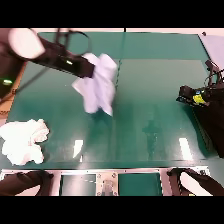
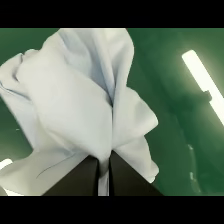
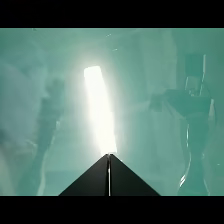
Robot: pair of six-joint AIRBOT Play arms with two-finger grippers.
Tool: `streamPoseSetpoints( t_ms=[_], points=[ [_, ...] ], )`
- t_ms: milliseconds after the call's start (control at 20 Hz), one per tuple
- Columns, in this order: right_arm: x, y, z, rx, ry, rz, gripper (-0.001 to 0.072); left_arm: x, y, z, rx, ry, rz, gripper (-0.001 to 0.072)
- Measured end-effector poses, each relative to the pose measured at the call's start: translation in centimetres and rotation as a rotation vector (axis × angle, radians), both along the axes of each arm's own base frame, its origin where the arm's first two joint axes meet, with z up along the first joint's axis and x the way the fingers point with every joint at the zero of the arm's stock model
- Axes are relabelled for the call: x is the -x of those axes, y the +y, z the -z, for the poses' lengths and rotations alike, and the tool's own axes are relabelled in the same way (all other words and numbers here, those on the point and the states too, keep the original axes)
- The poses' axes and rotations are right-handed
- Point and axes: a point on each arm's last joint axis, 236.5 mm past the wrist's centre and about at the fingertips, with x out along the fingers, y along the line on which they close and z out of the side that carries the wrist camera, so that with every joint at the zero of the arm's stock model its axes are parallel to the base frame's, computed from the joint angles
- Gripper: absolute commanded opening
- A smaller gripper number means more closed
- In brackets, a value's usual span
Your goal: Fold the shirts.
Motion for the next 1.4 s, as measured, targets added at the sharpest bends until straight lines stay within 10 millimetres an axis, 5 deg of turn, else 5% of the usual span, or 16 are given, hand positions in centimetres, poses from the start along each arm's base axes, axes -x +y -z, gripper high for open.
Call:
streamPoseSetpoints(
  t_ms=[50, 100, 150, 200, 300, 400, 550, 600, 650, 900, 1050, 1200, 1400],
  points=[
    [0.0, -0.1, 0.0, -0.002, 0.0, 0.003, 0.0015, 0.6, -1.8, 1.7, 0.003, 0.046, 0.035, 0.0377],
    [0.0, 0.0, 0.0, -0.006, 0.001, 0.005, 0.0094, 1.3, -3.5, 3.5, 0.009, 0.102, 0.063, 0.0666],
    [0.1, -0.1, 0.0, -0.007, 0.005, 0.006, 0.0257, 1.8, -4.7, 5.1, 0.016, 0.156, 0.081, 0.0685],
    [0.2, -0.1, 0.0, -0.009, 0.008, 0.006, 0.0329, 2.1, -5.1, 6.5, 0.013, 0.202, 0.085, 0.0685],
    [0.3, -0.1, 0.2, -0.011, 0.017, 0.007, 0.0333, 1.7, -4.2, 7.8, 0.013, 0.271, 0.064, 0.0685],
    [0.2, -0.1, 0.6, -0.016, 0.031, 0.006, 0.0462, 1.2, -1.6, 8.7, -0.002, 0.346, 0.018, 0.0685],
    [-0.3, -0.1, 2.4, -0.025, 0.071, -0.015, 0.0449, 2.8, 2.0, 10.8, -0.042, 0.505, -0.026, 0.0685],
    [-0.7, -0.1, 3.4, -0.031, 0.086, -0.024, 0.0354, 4.2, 2.7, 12.0, -0.061, 0.571, -0.025, 0.0685],
    [-1.1, -0.1, 4.2, -0.04, 0.097, -0.025, 0.035, 5.5, 2.8, 13.2, -0.065, 0.624, -0.023, 0.0685],
    [-4.6, 1.5, 8.1, -0.139, 0.102, -0.058, 0.0406, 14.3, -1.3, 19.8, -0.03, 0.869, 0.033, 0.0684],
    [-6.4, 2.9, 9.9, -0.194, 0.112, -0.085, 0.0405, 17.3, -4.3, 22.9, 0.007, 0.885, 0.012, 0.0684],
    [-7.3, 3.7, 11.0, -0.218, 0.117, -0.098, 0.0395, 18.7, -5.9, 25.4, 0.027, 0.865, -0.052, 0.0595],
    [-7.9, 4.0, 11.4, -0.225, 0.113, -0.101, 0.0395, 17.6, -6.9, 26.3, 0.089, 0.816, -0.14, 0.0594]
  ],
)
